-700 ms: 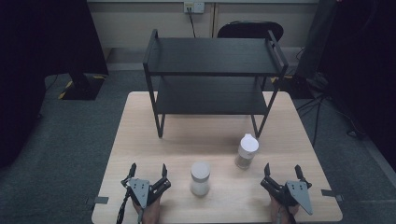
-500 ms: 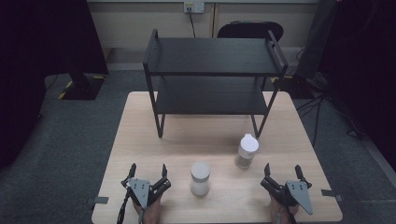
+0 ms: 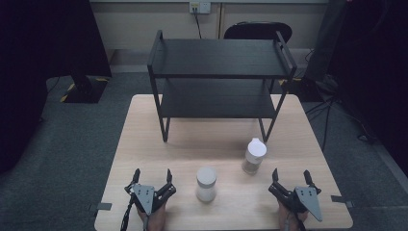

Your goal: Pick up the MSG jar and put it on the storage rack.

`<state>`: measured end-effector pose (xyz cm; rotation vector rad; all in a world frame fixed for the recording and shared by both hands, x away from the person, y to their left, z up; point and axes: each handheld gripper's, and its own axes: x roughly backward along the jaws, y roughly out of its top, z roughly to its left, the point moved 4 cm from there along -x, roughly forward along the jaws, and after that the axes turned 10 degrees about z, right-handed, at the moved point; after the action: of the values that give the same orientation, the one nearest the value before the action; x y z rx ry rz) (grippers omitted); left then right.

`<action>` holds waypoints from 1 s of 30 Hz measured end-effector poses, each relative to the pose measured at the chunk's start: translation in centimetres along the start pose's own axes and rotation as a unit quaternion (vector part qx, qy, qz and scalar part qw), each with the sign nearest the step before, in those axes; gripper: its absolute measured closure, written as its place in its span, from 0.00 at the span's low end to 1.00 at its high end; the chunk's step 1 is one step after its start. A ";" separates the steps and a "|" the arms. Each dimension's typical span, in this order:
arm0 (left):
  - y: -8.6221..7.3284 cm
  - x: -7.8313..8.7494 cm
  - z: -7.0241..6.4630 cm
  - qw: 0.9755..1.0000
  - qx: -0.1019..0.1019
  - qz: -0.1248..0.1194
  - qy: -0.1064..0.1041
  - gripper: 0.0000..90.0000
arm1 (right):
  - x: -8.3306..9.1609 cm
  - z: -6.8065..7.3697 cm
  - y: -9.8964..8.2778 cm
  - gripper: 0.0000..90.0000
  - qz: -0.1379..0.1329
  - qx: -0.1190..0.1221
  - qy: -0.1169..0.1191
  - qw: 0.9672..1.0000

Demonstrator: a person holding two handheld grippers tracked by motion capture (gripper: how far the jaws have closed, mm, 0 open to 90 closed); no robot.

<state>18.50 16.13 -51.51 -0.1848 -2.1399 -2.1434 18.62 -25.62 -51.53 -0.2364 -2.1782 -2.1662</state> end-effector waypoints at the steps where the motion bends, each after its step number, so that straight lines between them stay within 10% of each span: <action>1: 0.0 0.0 0.0 1.000 0.000 0.000 0.000 0.00 | 0.0 0.0 0.0 0.00 0.000 0.000 0.000 1.000; 30: 0.0 -0.1 0.1 1.000 0.000 0.000 -0.006 0.00 | 0.0 0.0 0.0 0.00 0.001 0.000 0.000 1.000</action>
<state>18.58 16.26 -51.51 -0.1983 -2.1470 -2.1479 18.63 -25.61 -51.51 -0.2385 -2.1778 -2.1660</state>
